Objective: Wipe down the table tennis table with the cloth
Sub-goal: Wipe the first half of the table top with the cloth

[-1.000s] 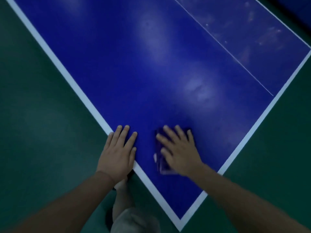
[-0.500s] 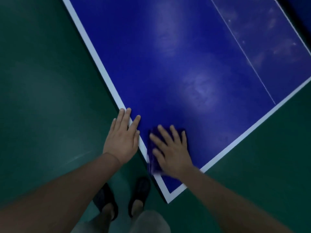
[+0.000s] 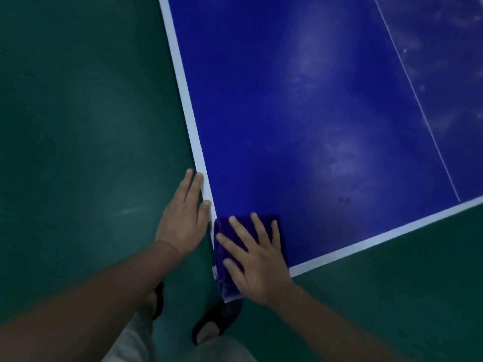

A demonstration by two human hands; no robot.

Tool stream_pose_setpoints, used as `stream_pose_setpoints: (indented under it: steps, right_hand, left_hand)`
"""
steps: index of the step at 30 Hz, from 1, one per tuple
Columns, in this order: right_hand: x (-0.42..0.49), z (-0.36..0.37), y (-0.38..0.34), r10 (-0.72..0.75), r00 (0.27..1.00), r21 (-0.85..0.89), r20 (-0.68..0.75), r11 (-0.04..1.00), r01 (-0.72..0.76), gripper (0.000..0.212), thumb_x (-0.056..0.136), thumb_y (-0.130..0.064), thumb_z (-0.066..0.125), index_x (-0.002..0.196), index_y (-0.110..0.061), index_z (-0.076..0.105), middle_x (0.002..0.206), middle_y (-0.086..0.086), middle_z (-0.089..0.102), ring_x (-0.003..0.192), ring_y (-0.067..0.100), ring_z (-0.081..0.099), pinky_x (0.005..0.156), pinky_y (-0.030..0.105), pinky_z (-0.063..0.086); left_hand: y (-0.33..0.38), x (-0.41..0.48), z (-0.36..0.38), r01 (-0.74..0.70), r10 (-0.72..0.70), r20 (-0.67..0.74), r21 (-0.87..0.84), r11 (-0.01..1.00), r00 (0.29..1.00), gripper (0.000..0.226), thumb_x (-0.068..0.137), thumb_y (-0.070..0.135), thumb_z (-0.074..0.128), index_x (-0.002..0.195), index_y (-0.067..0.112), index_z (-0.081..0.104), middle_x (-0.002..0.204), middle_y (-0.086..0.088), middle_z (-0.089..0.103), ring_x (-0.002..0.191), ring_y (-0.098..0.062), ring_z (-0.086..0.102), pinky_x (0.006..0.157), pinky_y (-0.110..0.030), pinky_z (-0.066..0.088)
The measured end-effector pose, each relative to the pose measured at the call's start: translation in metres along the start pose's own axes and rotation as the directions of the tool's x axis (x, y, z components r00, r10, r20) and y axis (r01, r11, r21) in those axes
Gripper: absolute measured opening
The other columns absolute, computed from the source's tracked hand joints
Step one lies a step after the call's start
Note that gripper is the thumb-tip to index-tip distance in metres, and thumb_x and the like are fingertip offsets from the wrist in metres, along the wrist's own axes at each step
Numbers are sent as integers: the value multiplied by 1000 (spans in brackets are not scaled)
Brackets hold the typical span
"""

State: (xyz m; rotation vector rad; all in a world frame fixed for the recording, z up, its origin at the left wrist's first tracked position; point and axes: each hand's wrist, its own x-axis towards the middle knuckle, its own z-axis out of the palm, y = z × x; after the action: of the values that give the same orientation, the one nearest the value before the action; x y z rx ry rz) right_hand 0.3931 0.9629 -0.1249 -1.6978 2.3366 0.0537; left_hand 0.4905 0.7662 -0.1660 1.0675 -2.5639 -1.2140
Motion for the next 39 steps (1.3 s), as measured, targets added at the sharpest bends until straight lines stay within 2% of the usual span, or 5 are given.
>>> stream_pose_setpoints:
  steps: [15,19,26,33,39]
  right_hand:
    - [-15,-8,76,-118,993,-56,-16,992,117,51,99,-54,33,149,-46,39,165,-10,25,151,37,22,117,70,11]
    - [28,-9,44,145,988,43,-56,989,-143,56,98,-52,27,154,-42,32,169,-5,15,152,42,9,116,72,-1]
    - [-61,5,116,-127,992,-87,-23,988,124,53,98,-53,37,151,-44,36,166,-7,25,149,38,27,115,70,16]
    - [18,-10,105,329,940,12,-89,944,-329,57,100,-54,23,155,-40,30,167,-4,19,152,39,15,116,71,8]
    - [-49,4,117,-100,995,-84,-21,992,98,54,99,-53,38,152,-43,35,167,-8,21,153,33,19,115,70,19]
  left_hand:
    - [59,-61,59,352,-392,-167,-227,908,904,55,106,38,30,157,17,25,158,-5,36,142,-21,35,118,-42,31]
    - [76,-74,76,353,-415,-271,-247,902,869,61,106,35,33,159,9,15,165,-8,21,150,-17,20,117,-25,14]
    - [91,-79,91,362,-323,-310,73,929,894,70,100,49,20,159,12,15,168,-9,3,155,-21,0,124,-42,6]
    - [91,-82,93,208,-143,-222,304,930,965,67,102,46,19,157,8,25,167,-12,13,155,-22,0,125,-47,-1]
    - [92,-81,92,204,-139,-222,300,932,965,64,102,42,26,154,7,35,164,-15,21,154,-28,9,123,-53,12]
